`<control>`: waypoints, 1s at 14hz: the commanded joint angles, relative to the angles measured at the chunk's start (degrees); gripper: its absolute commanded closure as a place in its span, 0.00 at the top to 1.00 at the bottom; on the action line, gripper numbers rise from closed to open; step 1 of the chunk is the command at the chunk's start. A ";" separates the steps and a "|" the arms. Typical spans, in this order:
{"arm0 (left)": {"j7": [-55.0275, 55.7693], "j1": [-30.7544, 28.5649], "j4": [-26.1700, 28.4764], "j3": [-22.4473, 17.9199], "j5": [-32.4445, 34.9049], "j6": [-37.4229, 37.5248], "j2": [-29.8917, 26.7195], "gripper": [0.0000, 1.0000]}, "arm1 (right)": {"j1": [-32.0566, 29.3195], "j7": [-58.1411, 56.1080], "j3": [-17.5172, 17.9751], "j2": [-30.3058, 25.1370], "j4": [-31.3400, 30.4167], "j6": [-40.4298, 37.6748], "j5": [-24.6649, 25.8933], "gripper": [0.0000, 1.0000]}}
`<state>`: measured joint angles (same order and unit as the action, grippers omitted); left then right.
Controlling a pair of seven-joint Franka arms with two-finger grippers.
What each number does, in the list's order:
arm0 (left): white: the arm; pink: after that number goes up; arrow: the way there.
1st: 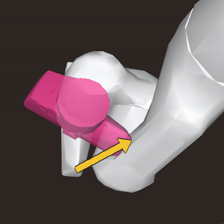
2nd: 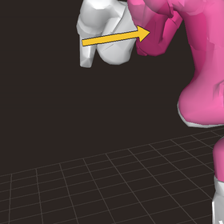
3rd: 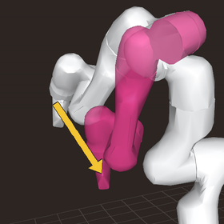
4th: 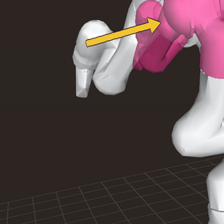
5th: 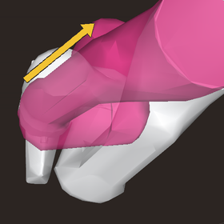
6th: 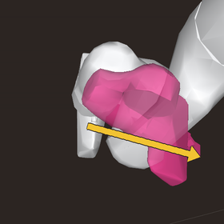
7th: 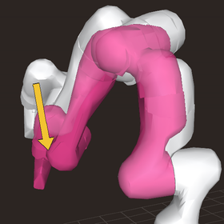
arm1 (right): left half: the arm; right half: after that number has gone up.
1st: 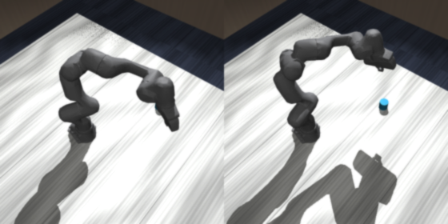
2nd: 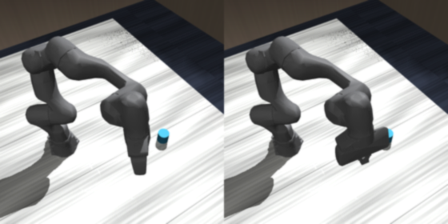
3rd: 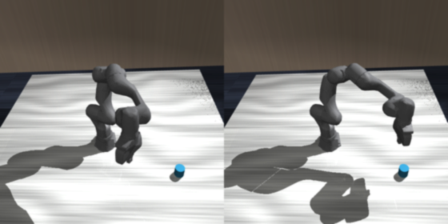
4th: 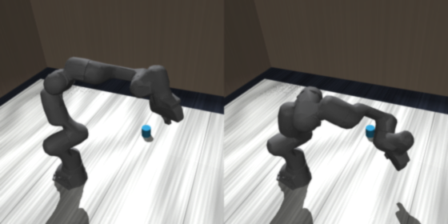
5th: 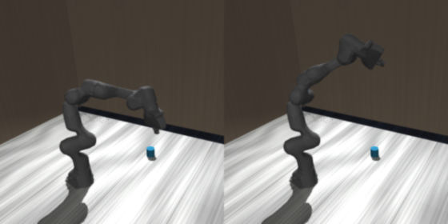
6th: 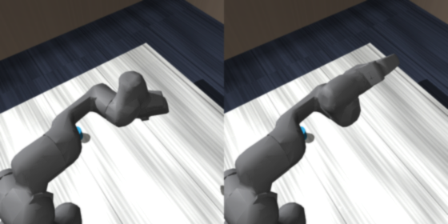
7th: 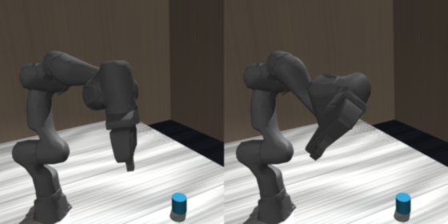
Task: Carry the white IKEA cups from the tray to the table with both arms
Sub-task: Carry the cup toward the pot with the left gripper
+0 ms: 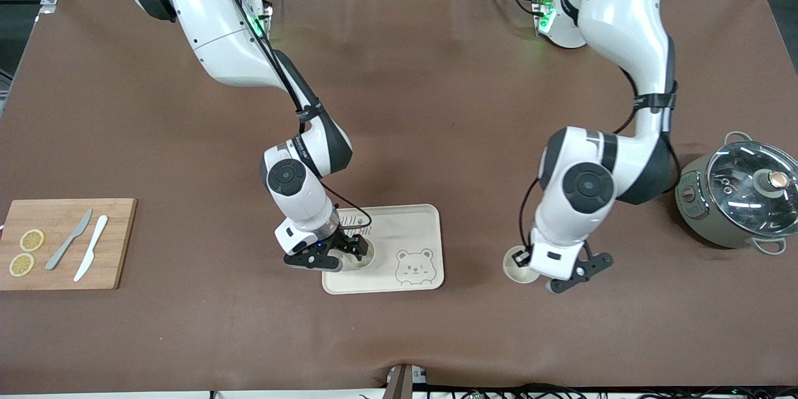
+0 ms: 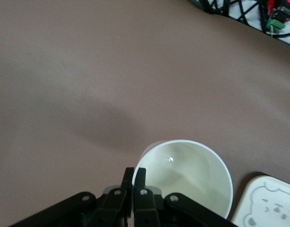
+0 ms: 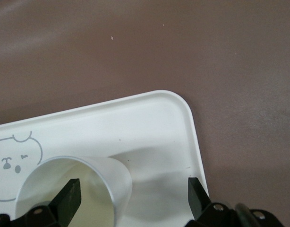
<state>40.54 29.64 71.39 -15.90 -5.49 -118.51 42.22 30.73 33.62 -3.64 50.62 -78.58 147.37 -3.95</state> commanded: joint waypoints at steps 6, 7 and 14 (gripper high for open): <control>-14.07 -8.98 1.12 0.61 -3.65 2.14 -1.27 0.00 | 1.26 0.92 -0.66 2.11 1.85 1.86 1.32 1.00; -15.83 -10.12 1.21 0.61 -3.65 2.14 -1.00 0.00 | 1.18 0.83 -0.66 2.02 1.85 1.78 1.32 1.00; -24.63 -16.80 1.56 0.61 -3.65 0.31 1.80 0.00 | 0.83 0.57 -0.57 1.85 1.85 1.60 1.14 0.18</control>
<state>18.22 13.90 72.98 -15.56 -7.84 -117.10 42.94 31.51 33.62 -3.97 51.68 -78.29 149.14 -3.33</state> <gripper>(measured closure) 0.969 0.449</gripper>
